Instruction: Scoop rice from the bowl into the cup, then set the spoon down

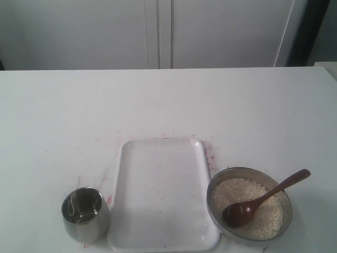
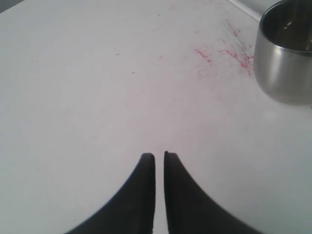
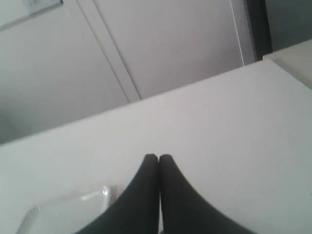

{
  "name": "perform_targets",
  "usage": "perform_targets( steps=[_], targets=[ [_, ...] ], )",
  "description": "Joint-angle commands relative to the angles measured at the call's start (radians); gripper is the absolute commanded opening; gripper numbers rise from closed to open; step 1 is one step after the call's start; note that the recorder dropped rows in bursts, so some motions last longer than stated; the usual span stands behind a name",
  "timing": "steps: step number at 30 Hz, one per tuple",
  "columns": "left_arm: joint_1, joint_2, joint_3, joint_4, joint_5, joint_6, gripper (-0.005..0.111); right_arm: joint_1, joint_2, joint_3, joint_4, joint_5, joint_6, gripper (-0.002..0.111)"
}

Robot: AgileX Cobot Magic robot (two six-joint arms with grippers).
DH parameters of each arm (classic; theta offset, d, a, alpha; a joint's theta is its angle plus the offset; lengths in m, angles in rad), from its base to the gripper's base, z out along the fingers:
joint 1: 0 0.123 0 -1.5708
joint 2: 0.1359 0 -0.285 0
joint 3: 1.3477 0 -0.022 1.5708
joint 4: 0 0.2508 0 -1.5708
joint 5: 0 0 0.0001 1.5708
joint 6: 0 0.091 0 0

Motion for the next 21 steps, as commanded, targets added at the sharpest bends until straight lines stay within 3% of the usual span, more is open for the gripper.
perform_targets(
  steps=[1, 9, 12, 15, 21],
  targets=[
    [-0.007, 0.0, 0.009, -0.006, 0.049, -0.006, 0.014, 0.048, 0.228, -0.212, 0.063, 0.22, -0.233, 0.0],
    [-0.007, 0.0, 0.009, -0.006, 0.049, -0.006, 0.014, 0.097, 0.776, -0.73, 0.119, 0.635, -0.573, 0.0],
    [-0.007, 0.0, 0.009, -0.006, 0.049, -0.006, 0.014, 0.146, 0.977, -0.89, 0.15, 0.816, -0.857, 0.0],
    [-0.007, 0.0, 0.009, -0.006, 0.049, -0.006, 0.014, 0.192, 1.104, -0.896, 0.146, 0.811, -1.204, 0.0],
    [-0.007, 0.0, 0.009, -0.006, 0.049, -0.006, 0.014, 0.249, 1.227, -0.896, 0.081, 0.785, -1.62, 0.0]
  ],
)
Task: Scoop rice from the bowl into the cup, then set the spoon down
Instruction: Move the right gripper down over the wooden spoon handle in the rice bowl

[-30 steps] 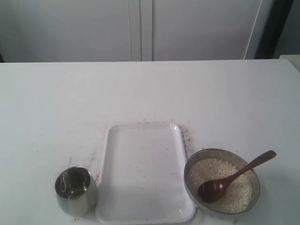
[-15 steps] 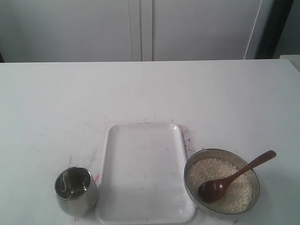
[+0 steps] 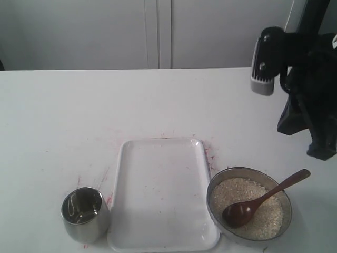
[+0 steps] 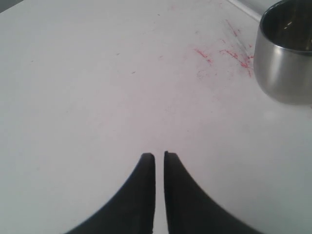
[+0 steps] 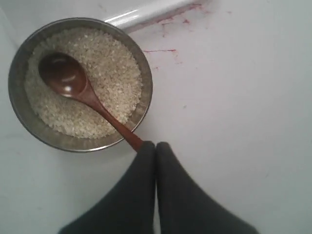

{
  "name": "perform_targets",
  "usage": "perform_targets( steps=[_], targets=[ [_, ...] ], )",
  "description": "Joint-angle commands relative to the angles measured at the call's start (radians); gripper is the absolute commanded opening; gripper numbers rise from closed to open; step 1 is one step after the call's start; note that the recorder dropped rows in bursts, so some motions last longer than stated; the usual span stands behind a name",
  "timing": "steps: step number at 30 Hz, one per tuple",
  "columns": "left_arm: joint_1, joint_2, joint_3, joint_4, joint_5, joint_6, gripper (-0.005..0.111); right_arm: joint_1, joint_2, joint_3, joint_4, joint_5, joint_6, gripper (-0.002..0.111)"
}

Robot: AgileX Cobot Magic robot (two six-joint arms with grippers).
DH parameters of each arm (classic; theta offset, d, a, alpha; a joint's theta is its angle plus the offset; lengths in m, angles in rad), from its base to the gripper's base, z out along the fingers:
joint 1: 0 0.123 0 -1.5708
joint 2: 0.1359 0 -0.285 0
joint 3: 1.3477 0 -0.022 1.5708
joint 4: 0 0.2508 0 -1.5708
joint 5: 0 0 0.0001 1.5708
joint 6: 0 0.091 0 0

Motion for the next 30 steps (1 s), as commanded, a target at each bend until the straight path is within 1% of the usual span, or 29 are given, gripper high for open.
perform_targets(
  steps=[1, 4, 6, 7, 8, 9, 10, 11, 12, 14, 20, 23, 30],
  targets=[
    [-0.007, 0.0, 0.009, -0.006, 0.049, -0.006, 0.014, 0.027, 0.022, -0.007, -0.077, 0.004, -0.252, 0.0],
    [-0.007, 0.0, 0.009, -0.006, 0.049, -0.006, 0.014, 0.03, 0.022, 0.0, -0.097, 0.009, -0.267, 0.0],
    [-0.007, 0.0, 0.009, -0.006, 0.049, -0.006, 0.014, 0.03, 0.022, 0.037, -0.103, 0.008, -0.268, 0.004],
    [-0.007, 0.0, 0.009, -0.006, 0.049, -0.006, 0.014, 0.03, 0.022, 0.074, -0.113, -0.006, -0.27, 0.012],
    [-0.007, 0.0, 0.009, -0.006, 0.049, -0.006, 0.014, 0.03, 0.022, 0.093, -0.123, -0.008, -0.277, 0.017],
    [-0.007, 0.0, 0.009, -0.006, 0.049, -0.006, 0.014, 0.03, 0.022, 0.124, -0.135, -0.013, -0.324, 0.027],
    [-0.007, 0.0, 0.009, -0.006, 0.049, -0.006, 0.014, 0.03, 0.022, 0.135, -0.137, -0.013, -0.351, 0.032],
    [-0.007, 0.0, 0.009, -0.006, 0.049, -0.006, 0.014, 0.03, 0.022, 0.155, -0.137, -0.019, -0.387, 0.041],
    [-0.007, 0.0, 0.009, -0.006, 0.049, -0.006, 0.014, 0.03, 0.022, 0.163, -0.137, -0.027, -0.395, 0.043],
    [-0.007, 0.0, 0.009, -0.006, 0.049, -0.006, 0.014, 0.03, 0.022, 0.18, -0.139, -0.06, -0.401, 0.045],
    [-0.007, 0.0, 0.009, -0.006, 0.049, -0.006, 0.014, 0.03, 0.081, 0.19, -0.199, -0.121, -0.401, 0.045],
    [-0.007, 0.0, 0.009, -0.006, 0.049, -0.006, 0.014, 0.03, 0.131, 0.19, -0.242, -0.126, -0.401, 0.045],
    [-0.007, 0.0, 0.009, -0.006, 0.049, -0.006, 0.014, 0.03, 0.206, 0.19, -0.257, -0.136, -0.401, 0.045]
  ],
)
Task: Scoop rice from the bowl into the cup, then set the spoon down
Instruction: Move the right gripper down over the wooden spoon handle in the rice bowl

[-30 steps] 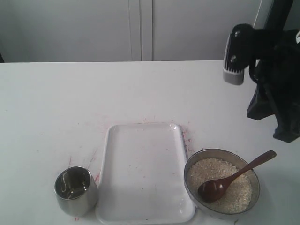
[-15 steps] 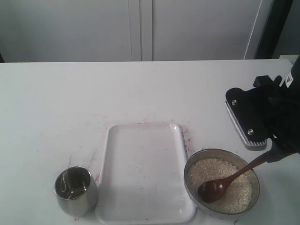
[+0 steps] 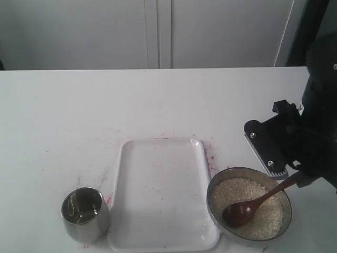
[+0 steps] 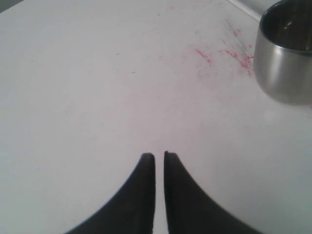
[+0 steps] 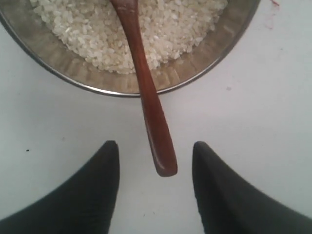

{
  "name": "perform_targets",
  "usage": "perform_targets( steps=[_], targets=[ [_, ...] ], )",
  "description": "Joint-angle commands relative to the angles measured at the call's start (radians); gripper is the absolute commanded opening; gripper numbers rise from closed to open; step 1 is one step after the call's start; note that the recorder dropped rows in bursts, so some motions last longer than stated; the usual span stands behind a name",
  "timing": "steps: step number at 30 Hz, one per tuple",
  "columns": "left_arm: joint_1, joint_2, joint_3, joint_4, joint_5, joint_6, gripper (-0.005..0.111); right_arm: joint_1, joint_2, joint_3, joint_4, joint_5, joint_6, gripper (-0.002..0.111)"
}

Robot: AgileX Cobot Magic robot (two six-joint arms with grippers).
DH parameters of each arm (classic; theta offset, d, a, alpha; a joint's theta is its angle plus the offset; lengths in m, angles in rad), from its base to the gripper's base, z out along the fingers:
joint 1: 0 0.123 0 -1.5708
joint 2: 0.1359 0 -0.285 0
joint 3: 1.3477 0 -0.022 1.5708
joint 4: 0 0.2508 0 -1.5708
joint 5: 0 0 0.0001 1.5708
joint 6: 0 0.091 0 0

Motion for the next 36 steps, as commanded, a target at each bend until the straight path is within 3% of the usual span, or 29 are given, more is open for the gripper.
perform_targets(
  steps=[1, 30, 36],
  targets=[
    [-0.007, 0.0, 0.009, -0.006, 0.049, -0.006, 0.014, 0.001, 0.039, 0.006, -0.013, -0.007, -0.012, 0.045],
    [-0.007, 0.0, 0.009, -0.006, 0.049, -0.006, 0.014, 0.001, 0.147, 0.006, -0.02, -0.014, -0.01, 0.045],
    [-0.007, 0.0, 0.009, -0.006, 0.049, -0.006, 0.014, 0.001, 0.147, 0.006, -0.018, -0.014, -0.006, 0.04]
  ],
)
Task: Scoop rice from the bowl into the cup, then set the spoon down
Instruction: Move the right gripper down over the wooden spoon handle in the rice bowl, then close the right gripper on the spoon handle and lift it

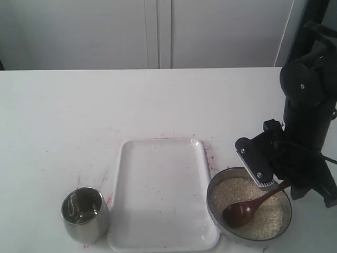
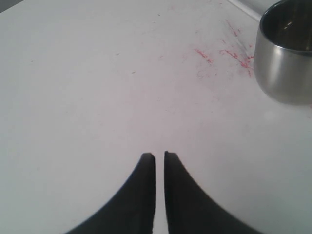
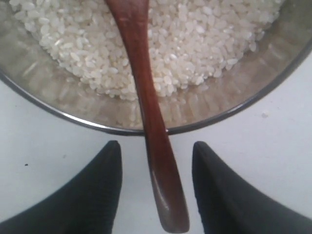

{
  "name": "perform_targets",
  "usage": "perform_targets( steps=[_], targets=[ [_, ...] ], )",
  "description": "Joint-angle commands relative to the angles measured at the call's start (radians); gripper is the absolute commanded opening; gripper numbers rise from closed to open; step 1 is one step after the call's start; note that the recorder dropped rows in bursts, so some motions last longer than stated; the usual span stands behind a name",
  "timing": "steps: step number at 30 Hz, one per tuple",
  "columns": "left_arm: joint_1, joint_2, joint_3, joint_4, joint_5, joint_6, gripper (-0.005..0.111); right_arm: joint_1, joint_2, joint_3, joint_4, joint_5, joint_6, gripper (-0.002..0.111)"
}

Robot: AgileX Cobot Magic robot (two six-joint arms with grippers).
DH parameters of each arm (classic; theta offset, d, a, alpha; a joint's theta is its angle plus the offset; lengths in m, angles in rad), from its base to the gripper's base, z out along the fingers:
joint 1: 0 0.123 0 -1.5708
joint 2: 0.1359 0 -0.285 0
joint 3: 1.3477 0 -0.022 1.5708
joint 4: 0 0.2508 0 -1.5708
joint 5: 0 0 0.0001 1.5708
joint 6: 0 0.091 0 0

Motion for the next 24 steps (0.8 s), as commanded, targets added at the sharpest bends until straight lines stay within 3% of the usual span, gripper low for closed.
perform_targets(
  steps=[1, 17, 24],
  targets=[
    [-0.007, 0.0, 0.009, -0.006, 0.049, -0.006, 0.014, 0.001, -0.001, 0.006, -0.003, 0.004, -0.005, 0.04],
    [-0.007, 0.0, 0.009, -0.006, 0.049, -0.006, 0.014, 0.001, 0.026, 0.018, -0.001, 0.005, 0.045, 0.034],
    [-0.007, 0.0, 0.009, -0.006, 0.049, -0.006, 0.014, 0.001, 0.029, 0.018, -0.036, -0.003, 0.091, 0.017]
  ],
)
